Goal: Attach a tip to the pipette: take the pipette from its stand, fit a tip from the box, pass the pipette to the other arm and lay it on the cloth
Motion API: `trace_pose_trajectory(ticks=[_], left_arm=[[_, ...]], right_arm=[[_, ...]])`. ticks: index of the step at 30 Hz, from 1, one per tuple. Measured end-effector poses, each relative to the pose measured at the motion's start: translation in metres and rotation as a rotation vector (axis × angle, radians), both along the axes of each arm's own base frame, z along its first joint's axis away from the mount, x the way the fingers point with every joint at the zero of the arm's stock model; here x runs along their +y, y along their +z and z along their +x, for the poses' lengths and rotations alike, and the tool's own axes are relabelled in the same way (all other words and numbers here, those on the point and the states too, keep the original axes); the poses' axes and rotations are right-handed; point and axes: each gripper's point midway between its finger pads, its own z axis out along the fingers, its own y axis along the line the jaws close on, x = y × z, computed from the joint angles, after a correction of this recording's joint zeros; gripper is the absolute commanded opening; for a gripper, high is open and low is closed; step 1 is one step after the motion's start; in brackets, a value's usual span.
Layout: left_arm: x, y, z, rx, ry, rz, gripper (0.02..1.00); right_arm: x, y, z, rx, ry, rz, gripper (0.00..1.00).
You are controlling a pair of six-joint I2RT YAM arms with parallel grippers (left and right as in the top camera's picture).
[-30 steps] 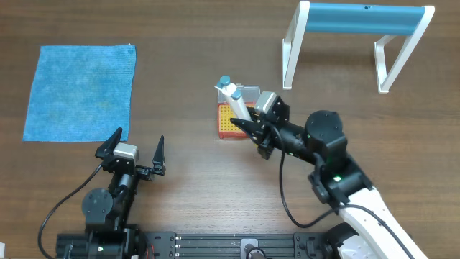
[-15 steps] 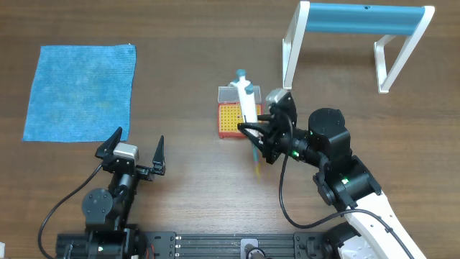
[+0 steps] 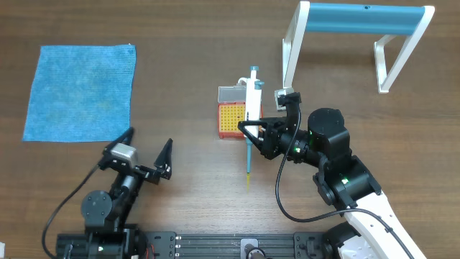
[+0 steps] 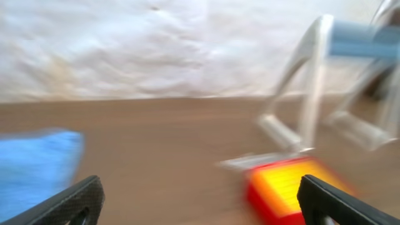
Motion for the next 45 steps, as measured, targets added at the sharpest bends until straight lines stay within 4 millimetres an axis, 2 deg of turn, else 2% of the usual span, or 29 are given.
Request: trace_pose_trajectory(ticks=[4,6,11,14,17,21,24,27,30,33,34,36,38,40,42,45], left_arm=[[-0.025,-0.005,-0.012,0.271,-0.144,-0.542,0.998],[-0.032,-0.007,-0.016,0.383,-0.177,-0.716,0.996],[-0.038,-0.005,-0.020,0.525,-0.204,-0.970,0.996],[-0.037,0.013,-0.019,0.481,-0.235,-1.028,1.000],[-0.037,0.023,-0.019,0.455,-0.256,-1.053,0.989],[-0.042,0.014,-0.014,0.535,-0.258,-1.073,0.956],[-0.050,0.020,-0.009,0.603,-0.292,-1.056,0.956],[-0.063,0.044,0.000,0.662,-0.375,-0.985,0.908],[-0.076,0.067,0.014,0.705,-0.470,-0.903,0.904],[-0.096,0.083,0.028,0.751,-0.596,-0.809,0.886],[-0.111,0.088,0.034,0.782,-0.675,-0.762,0.879],[-0.129,0.090,0.039,0.795,-0.753,-0.712,0.879],[-0.158,0.096,0.047,0.797,-0.859,-0.648,0.879],[-0.184,0.098,0.052,0.801,-0.942,-0.600,0.879],[-0.201,0.099,0.058,0.800,-0.997,-0.570,0.879],[-0.217,0.095,0.065,0.808,-1.032,-0.550,0.879]], right_arm=[[0.000,0.000,0.000,0.007,-0.004,0.004,0.084],[0.000,0.000,0.000,0.008,-0.004,0.004,0.080],[0.000,0.000,0.000,0.008,-0.003,0.005,0.080],[0.001,0.001,-0.002,0.010,0.009,0.009,0.080],[0.003,0.002,-0.005,0.016,0.031,0.018,0.080],[0.005,0.002,-0.008,0.020,0.049,0.025,0.082],[0.005,0.002,-0.009,0.020,0.052,0.026,0.080],[0.005,0.002,-0.009,0.021,0.052,0.026,0.080],[0.006,0.002,-0.009,0.021,0.055,0.027,0.080],[0.006,0.002,-0.010,0.023,0.059,0.028,0.077],[0.006,0.002,-0.009,0.022,0.060,0.028,0.080],[0.006,0.002,-0.010,0.023,0.060,0.028,0.080],[0.007,0.003,-0.011,0.023,0.067,0.031,0.080],[0.008,0.004,-0.012,0.024,0.078,0.036,0.082],[0.009,0.005,-0.015,0.023,0.095,0.045,0.082],[0.012,0.008,-0.019,0.022,0.123,0.058,0.080]])
